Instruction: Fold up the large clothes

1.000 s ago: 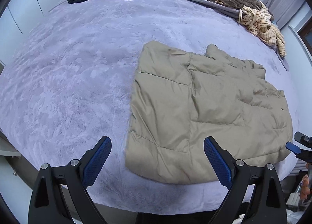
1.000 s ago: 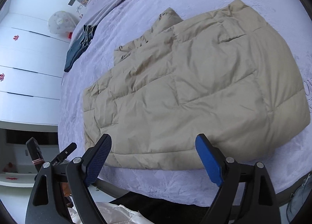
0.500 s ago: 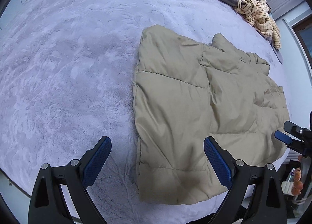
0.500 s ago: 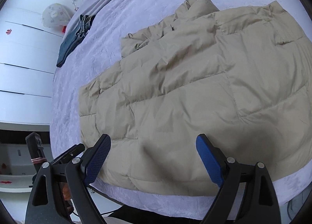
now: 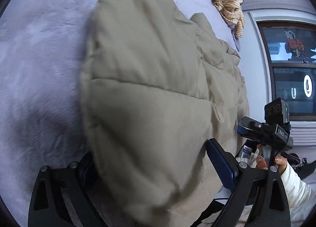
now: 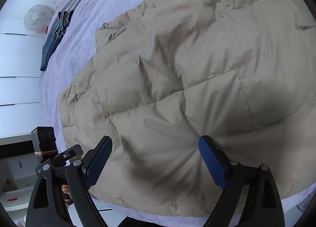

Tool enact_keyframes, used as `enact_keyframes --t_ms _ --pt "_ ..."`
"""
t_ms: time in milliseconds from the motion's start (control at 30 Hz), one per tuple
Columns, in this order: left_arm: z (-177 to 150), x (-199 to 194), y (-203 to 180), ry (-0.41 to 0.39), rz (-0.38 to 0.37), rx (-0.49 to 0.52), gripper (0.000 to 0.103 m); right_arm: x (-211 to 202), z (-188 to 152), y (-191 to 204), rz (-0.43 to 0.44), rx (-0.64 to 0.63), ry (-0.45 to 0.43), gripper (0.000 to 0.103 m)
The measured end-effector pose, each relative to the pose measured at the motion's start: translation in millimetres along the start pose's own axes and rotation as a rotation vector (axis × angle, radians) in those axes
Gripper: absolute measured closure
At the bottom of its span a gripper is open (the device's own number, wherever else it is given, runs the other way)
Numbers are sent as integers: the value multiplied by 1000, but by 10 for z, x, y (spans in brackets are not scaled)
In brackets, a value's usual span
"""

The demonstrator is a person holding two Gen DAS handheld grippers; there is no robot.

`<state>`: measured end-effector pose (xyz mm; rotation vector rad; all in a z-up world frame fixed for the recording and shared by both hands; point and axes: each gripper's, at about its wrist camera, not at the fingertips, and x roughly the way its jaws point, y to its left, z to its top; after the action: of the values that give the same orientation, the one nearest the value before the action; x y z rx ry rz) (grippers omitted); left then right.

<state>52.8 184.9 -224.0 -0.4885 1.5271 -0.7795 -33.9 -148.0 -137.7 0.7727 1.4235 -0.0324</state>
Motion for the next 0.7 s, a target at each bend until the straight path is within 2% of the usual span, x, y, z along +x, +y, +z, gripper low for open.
enact_keyframes --t_ms 100,133,200,300,367,433,467,500,600,700 --pt "95 199 -116 41 -55 21 7 18 1 4 -11 4 -4 12" --pt "109 263 -159 58 -50 30 9 27 2 8 -20 4 -2 12" --pt "112 347 -243 92 -45 68 54 16 9 38 -32 -5 7 12" --pt "82 260 -313 88 -77 71 72 -112 16 90 -35 -40 12 12" --pt "68 155 -402 72 -86 59 76 -273 36 104 -70 -74 -42 13" --pt "36 44 -546 51 -92 67 77 -394 92 96 -101 -106 -108 47" --pt "15 -4 -647 40 -91 74 77 -406 144 79 -116 -117 -122 85" --pt "-8 -48 -766 29 -86 82 77 -391 204 58 -135 -117 -126 93" --pt "-65 -123 -1115 -1 -32 85 77 -318 411 -3 -118 -141 -172 94" --pt "-133 -162 -1455 -32 13 56 77 -120 649 -76 -82 -145 -160 94"
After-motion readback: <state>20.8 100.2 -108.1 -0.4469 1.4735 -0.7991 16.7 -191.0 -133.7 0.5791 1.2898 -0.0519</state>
